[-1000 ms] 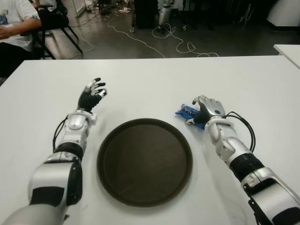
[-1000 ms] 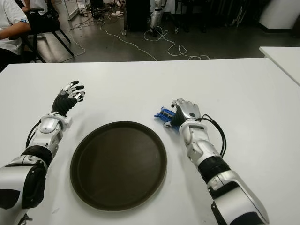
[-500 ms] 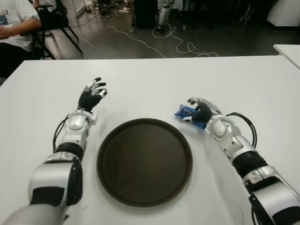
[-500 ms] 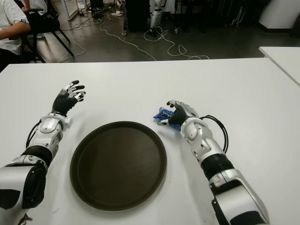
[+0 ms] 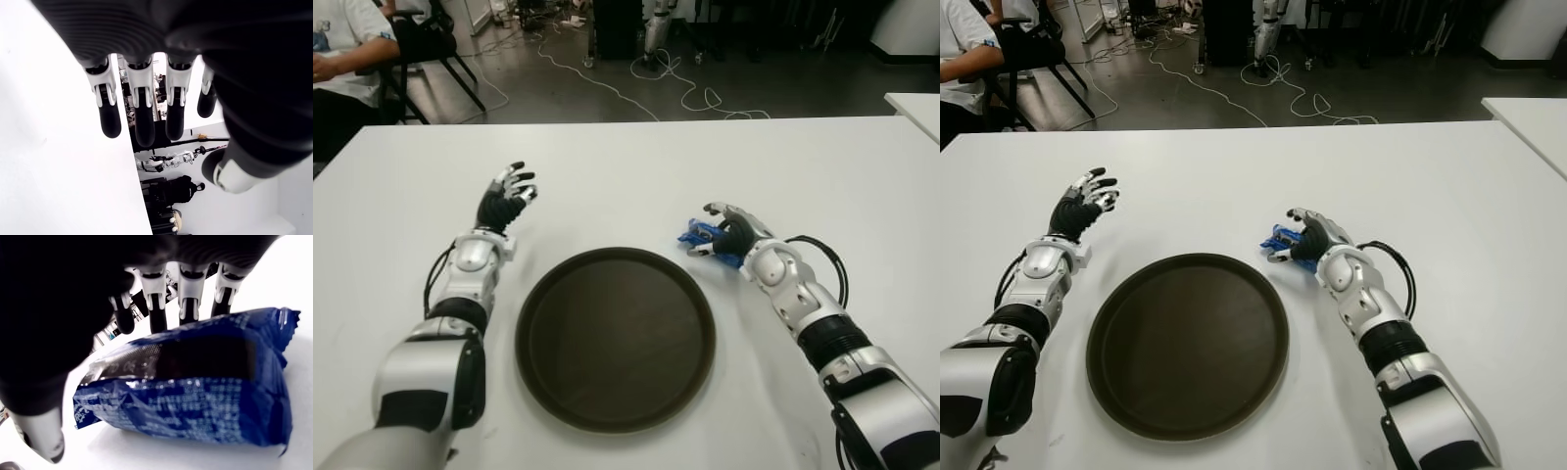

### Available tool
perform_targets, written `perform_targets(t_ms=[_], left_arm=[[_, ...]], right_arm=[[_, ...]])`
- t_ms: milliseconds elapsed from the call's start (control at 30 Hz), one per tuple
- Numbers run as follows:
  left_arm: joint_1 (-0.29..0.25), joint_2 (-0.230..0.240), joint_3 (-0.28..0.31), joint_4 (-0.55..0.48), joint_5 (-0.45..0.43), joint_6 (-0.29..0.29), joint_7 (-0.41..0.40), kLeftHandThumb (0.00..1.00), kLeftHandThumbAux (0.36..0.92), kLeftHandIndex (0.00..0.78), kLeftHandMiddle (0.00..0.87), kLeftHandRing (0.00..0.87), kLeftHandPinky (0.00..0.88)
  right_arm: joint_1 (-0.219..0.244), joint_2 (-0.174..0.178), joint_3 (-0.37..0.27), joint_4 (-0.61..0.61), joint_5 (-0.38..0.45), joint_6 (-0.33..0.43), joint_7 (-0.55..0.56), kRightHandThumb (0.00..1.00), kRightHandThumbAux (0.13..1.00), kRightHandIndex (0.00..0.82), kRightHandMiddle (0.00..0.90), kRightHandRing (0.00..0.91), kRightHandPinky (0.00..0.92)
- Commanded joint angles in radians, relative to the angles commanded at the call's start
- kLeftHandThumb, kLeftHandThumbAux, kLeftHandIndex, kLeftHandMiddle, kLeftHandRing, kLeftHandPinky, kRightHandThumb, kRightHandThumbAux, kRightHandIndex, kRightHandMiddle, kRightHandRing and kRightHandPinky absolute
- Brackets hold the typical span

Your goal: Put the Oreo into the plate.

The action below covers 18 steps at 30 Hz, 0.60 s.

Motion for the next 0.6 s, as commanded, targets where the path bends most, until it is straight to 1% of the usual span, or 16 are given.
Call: perform_targets(t_ms=[267,400,600], left_arm=[[0.003,-0.001,0.003,-0.002,-0.004,-0.004,-0.005,0.18,0.693,0.109,0.203,0.202,0.213],[0.004,-0.001,0.003,-0.003,-0.005,-0.007,-0.006,0.173,0.684,0.105,0.201,0.2,0.212],[0.005,0.0,0.0,-0.004,-0.002,-0.007,-0.002,0.16,0.672,0.102,0.198,0.199,0.21]], right_arm=[[0.004,0.0,-0.002,-0.006,0.001,0.006,-0.004,0.0,0.695,0.179,0.203,0.186,0.172],[0.005,-0.002,0.0,-0.009,-0.003,0.006,-0.005,0.0,0.688,0.185,0.199,0.183,0.161],[0.006,-0.003,0.001,-0.013,-0.005,0.013,-0.003,0.0,0.685,0.171,0.193,0.177,0.165]])
